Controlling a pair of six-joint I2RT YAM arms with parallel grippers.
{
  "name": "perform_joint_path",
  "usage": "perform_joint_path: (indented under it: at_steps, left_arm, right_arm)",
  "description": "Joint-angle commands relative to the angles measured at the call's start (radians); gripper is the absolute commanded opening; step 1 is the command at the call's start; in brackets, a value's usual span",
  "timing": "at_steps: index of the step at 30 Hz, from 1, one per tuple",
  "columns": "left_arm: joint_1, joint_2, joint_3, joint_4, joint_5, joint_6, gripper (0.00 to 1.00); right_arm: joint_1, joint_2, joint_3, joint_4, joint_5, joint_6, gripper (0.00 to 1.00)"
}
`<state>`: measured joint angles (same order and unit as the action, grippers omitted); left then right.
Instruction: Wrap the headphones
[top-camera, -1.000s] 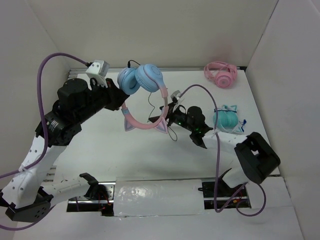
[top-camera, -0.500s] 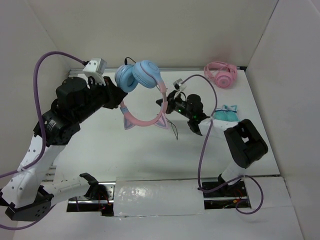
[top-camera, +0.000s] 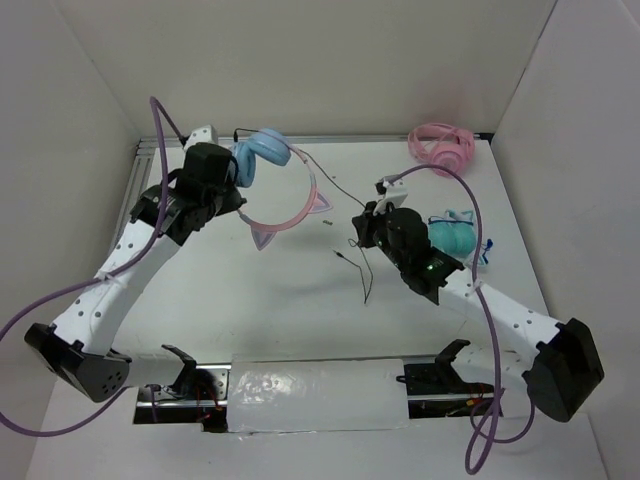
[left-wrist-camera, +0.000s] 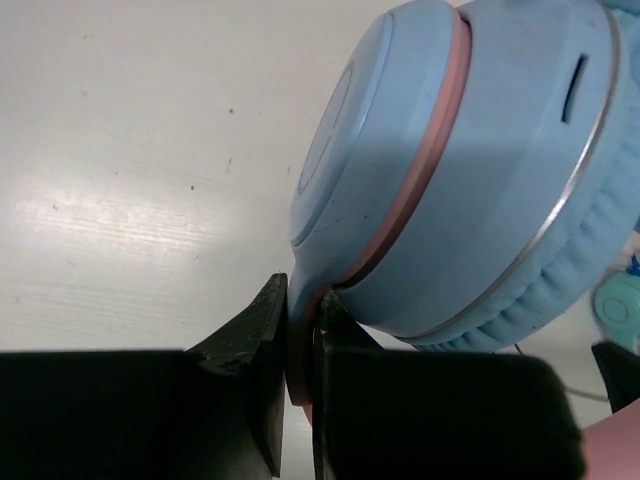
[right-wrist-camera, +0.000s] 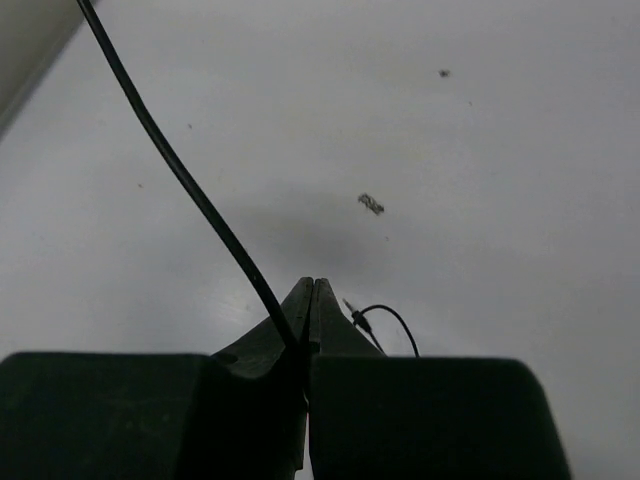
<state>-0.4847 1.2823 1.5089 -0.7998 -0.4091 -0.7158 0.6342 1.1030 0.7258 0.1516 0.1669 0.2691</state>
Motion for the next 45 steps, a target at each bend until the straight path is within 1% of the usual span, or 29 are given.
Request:
perform_joint_path:
  at_steps: [1, 2, 3, 4, 5, 7, 8, 9, 10, 13, 14, 16, 17, 20, 22, 23, 25, 27, 29, 30, 32, 33, 34, 37, 39, 43, 44, 45]
  left_arm:
    - [0.026, 0.024, 0.01, 0.009, -0.06, -0.158, 0.0]
    - [0.029, 0.04, 0.011, -0.018, -0.078, -0.184, 0.0]
    - [0.032, 0.057, 0.026, -0.044, -0.104, -0.21, 0.0]
    - [0.034, 0.09, 0.034, -0.088, -0.114, -0.253, 0.0]
    - [0.034, 0.109, 0.043, -0.105, -0.119, -0.267, 0.0]
    - [0.038, 0.155, 0.069, -0.13, -0.123, -0.295, 0.0]
    - [0.041, 0.176, 0.077, -0.148, -0.128, -0.309, 0.0]
    - [0.043, 0.176, 0.08, -0.156, -0.122, -0.309, 0.0]
    - [0.046, 0.181, 0.079, -0.153, -0.113, -0.288, 0.0]
    - [0.049, 0.155, 0.041, -0.09, -0.077, -0.274, 0.0]
    - [0.052, 0.149, 0.019, -0.06, -0.065, -0.277, 0.0]
    - [0.054, 0.138, 0.01, -0.052, -0.045, -0.319, 0.0]
    - [0.057, 0.141, 0.013, -0.049, -0.042, -0.33, 0.0]
    - [0.055, 0.157, 0.025, -0.027, -0.017, -0.315, 0.0]
    - [0.055, 0.146, -0.002, 0.017, 0.024, -0.243, 0.0]
    - [0.055, 0.135, -0.016, 0.043, 0.036, -0.222, 0.0]
    - [0.055, 0.086, -0.074, 0.117, 0.081, -0.159, 0.0]
    - [0.057, 0.025, -0.119, 0.193, 0.11, -0.107, 0.0]
    - [0.058, -0.045, -0.17, 0.235, 0.15, -0.061, 0.0]
    - [0.058, -0.066, -0.183, 0.266, 0.167, -0.045, 0.0]
    - [0.06, -0.142, -0.234, 0.316, 0.255, 0.021, 0.0]
    - [0.058, -0.162, -0.268, 0.374, 0.294, 0.045, 0.0]
    - [0.06, -0.205, -0.28, 0.392, 0.356, 0.059, 0.0]
    - [0.06, -0.242, -0.285, 0.41, 0.398, 0.067, 0.0]
    - [0.06, -0.251, -0.251, 0.383, 0.374, 0.045, 0.0]
    - [0.06, -0.268, -0.246, 0.404, 0.365, -0.002, 0.0]
    - [0.061, -0.262, -0.24, 0.399, 0.348, -0.017, 0.0]
    - [0.06, -0.256, -0.221, 0.381, 0.295, -0.043, 0.0]
  right_arm:
    - [0.082, -0.023, 0.098, -0.295, 0.265, 0.025, 0.0]
    - [0.099, -0.023, 0.154, -0.341, 0.304, 0.048, 0.0]
    - [0.113, -0.014, 0.185, -0.436, 0.336, 0.088, 0.0]
    - [0.145, -0.011, 0.22, -0.483, 0.397, 0.105, 0.0]
    - [0.163, 0.0, 0.286, -0.56, 0.426, 0.12, 0.0]
    - [0.206, 0.006, 0.34, -0.616, 0.468, 0.153, 0.0]
    - [0.22, 0.006, 0.384, -0.616, 0.47, 0.156, 0.0]
    - [0.22, 0.009, 0.403, -0.664, 0.47, 0.147, 0.0]
    - [0.213, 0.012, 0.425, -0.676, 0.496, 0.145, 0.0]
    - [0.194, 0.032, 0.529, -0.739, 0.528, 0.145, 0.0]
    - [0.197, 0.04, 0.562, -0.733, 0.479, 0.133, 0.0]
    - [0.223, 0.046, 0.575, -0.686, 0.39, 0.093, 0.0]
    - [0.238, 0.05, 0.574, -0.672, 0.297, 0.082, 0.0]
    - [0.26, 0.077, 0.577, -0.626, 0.195, 0.033, 0.0]
    - [0.243, 0.11, 0.612, -0.621, 0.216, -0.01, 0.0]
    - [0.211, 0.119, 0.627, -0.623, 0.274, -0.013, 0.0]
    - [0.17, 0.135, 0.665, -0.623, 0.312, -0.016, 0.0]
    - [0.087, 0.126, 0.661, -0.603, 0.297, -0.031, 0.0]
    - [0.021, 0.097, 0.614, -0.555, 0.238, -0.041, 0.0]
    - [-0.055, 0.086, 0.565, -0.537, 0.139, -0.042, 0.0]
    - [-0.118, 0.064, 0.503, -0.457, 0.019, -0.073, 0.0]
    - [-0.166, 0.064, 0.451, -0.41, -0.088, -0.085, 0.0]
    - [-0.177, 0.067, 0.43, -0.393, -0.131, -0.099, 0.0]
    - [-0.182, 0.098, 0.393, -0.388, -0.216, -0.106, 0.0]
    - [-0.177, 0.11, 0.362, -0.373, -0.23, -0.091, 0.0]
    - [-0.142, 0.126, 0.298, -0.331, -0.312, -0.074, 0.0]
    - [-0.127, 0.129, 0.278, -0.327, -0.319, -0.074, 0.0]
    - [-0.11, 0.126, 0.268, -0.32, -0.319, -0.07, 0.0]
